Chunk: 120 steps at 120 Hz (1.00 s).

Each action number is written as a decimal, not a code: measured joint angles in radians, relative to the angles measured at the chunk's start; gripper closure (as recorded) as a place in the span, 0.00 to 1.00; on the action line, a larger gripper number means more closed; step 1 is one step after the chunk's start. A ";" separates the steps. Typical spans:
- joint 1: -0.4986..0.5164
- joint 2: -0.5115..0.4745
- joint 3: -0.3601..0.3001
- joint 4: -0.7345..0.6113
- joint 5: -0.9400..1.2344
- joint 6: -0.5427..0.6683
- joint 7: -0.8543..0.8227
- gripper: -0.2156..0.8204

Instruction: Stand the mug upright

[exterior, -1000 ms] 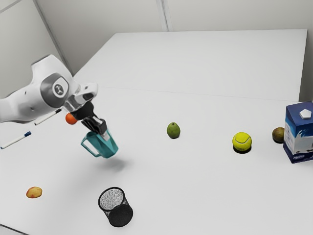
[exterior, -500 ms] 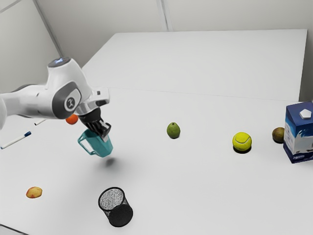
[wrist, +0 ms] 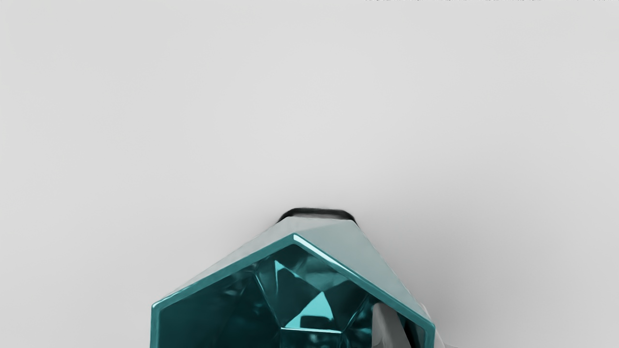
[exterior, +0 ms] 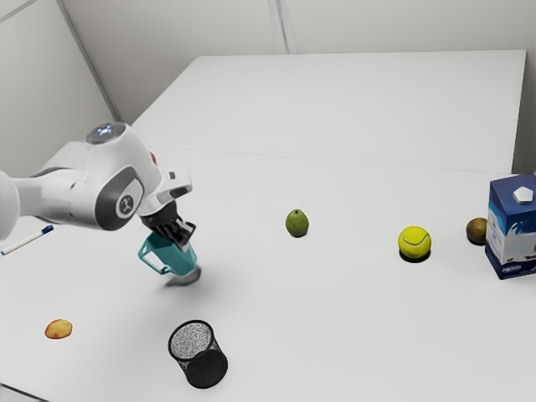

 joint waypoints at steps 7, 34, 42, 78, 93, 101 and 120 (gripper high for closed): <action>0.000 0.008 0.000 0.000 0.001 0.009 -0.011 0.97; 0.000 0.039 0.000 -0.001 0.003 0.027 -0.045 0.97; 0.000 0.046 0.000 -0.001 0.003 0.032 -0.053 0.97; -0.006 0.058 0.000 -0.001 0.001 0.041 -0.079 0.86; -0.007 0.048 0.000 0.001 -0.001 0.040 -0.082 0.72; -0.006 0.040 0.000 0.002 -0.001 0.040 -0.083 0.65; -0.006 0.017 0.000 0.007 -0.001 0.035 -0.084 0.51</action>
